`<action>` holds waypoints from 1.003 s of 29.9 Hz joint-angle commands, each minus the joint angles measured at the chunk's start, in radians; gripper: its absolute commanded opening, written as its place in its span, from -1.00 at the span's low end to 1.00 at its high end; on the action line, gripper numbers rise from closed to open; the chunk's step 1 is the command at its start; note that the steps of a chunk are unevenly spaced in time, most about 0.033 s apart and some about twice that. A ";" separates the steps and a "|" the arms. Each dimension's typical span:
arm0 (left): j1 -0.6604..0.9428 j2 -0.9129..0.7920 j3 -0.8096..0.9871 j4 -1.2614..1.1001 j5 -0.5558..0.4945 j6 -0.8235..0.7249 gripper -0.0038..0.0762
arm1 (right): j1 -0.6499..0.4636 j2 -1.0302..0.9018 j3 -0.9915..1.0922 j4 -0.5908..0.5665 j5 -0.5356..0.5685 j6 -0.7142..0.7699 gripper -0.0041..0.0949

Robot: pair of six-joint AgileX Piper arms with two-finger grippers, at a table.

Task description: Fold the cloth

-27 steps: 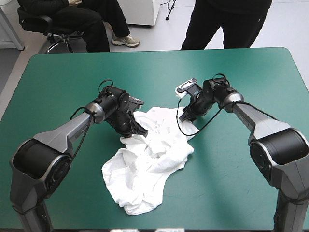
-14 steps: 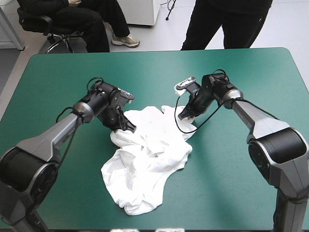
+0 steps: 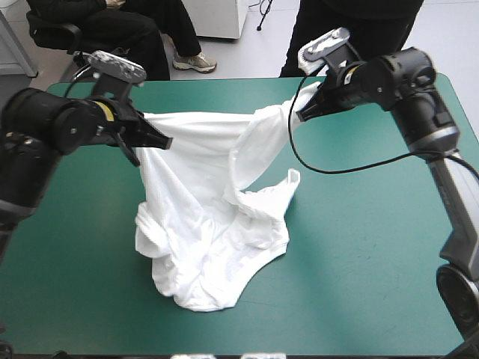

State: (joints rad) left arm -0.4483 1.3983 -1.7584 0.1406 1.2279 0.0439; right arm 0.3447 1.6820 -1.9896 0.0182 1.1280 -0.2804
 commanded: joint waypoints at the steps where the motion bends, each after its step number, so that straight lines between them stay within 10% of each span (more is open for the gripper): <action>1: 0.000 -0.089 -0.141 0.013 -0.018 0.012 -0.95 | -0.007 -0.128 -0.125 -0.018 -0.033 0.016 -0.95; 30: 0.000 -0.350 -0.462 -0.214 -0.089 0.163 -0.95 | -0.004 -0.593 -0.312 0.137 -0.163 0.016 -0.95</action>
State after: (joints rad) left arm -0.4483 1.0509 -2.2062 -0.0981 1.2065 0.2101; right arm 0.3447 1.0994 -2.2887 0.1623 1.0290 -0.2633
